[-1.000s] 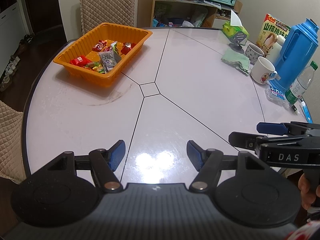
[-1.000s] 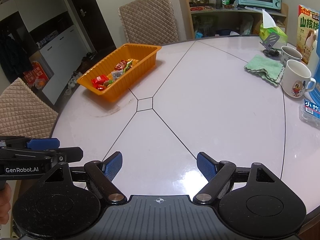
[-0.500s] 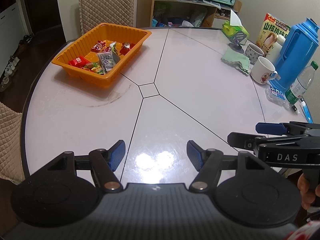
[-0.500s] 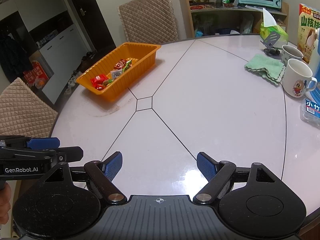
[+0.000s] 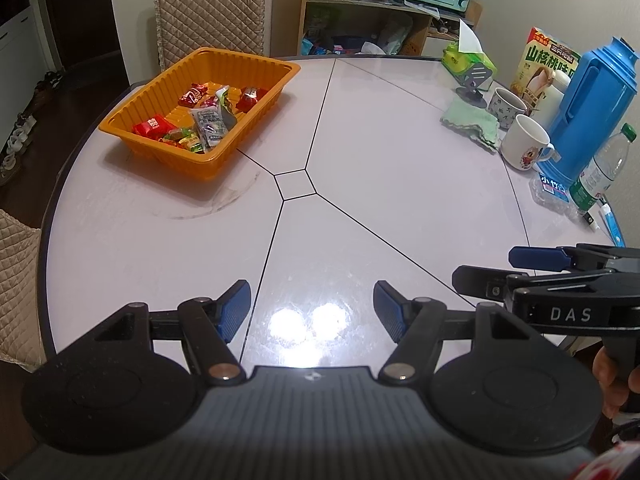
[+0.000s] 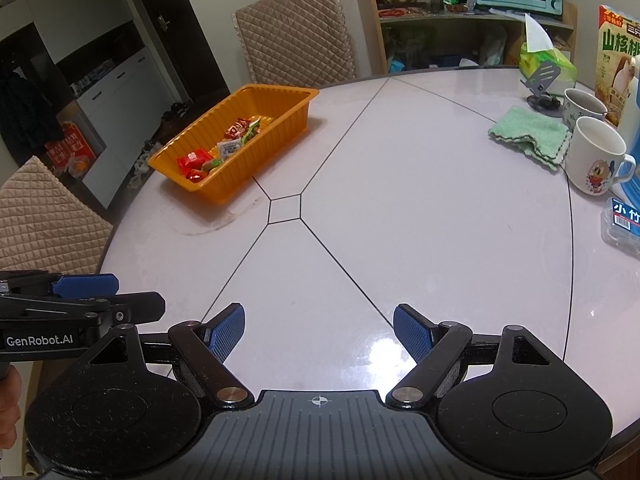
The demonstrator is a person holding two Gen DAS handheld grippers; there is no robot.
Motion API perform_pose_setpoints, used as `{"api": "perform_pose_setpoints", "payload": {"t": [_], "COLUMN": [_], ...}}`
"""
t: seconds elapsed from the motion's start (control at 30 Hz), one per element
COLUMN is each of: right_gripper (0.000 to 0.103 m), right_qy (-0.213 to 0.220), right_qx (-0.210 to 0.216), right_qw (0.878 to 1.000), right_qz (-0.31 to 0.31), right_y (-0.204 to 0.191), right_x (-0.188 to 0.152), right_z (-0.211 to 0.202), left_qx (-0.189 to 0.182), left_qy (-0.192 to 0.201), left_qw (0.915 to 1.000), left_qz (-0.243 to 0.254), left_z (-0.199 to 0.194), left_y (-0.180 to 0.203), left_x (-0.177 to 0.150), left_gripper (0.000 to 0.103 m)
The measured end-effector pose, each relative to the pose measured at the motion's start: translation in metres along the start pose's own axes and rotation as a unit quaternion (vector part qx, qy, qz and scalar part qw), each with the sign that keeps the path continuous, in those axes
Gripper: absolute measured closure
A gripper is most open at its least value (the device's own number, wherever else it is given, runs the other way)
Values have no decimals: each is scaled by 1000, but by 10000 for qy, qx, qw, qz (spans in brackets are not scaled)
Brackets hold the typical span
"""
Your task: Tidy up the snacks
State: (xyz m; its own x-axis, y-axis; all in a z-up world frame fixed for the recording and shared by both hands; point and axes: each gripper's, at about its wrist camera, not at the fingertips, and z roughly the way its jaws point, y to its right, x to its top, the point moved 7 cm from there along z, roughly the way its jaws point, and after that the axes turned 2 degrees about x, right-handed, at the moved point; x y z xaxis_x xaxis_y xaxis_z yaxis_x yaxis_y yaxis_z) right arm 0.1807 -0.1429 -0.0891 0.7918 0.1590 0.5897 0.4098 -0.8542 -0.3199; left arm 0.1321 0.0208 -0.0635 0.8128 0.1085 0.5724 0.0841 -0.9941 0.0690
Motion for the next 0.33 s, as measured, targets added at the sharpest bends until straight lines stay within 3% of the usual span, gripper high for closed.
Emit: {"api": "perform_pose_setpoints", "payload": {"t": [0.33], "right_gripper": [22], "right_qy": [-26], "right_qx": [-1], "right_qw": [10000], "right_qz": [9], "right_y": [2], "right_x": [3], "right_z": [2], "left_qx": [-5], "left_qy": [-5], "left_qw": [10000], "left_qz": [7], "left_z": [3], "left_y": [1], "left_x": [2], "left_gripper": [37]}}
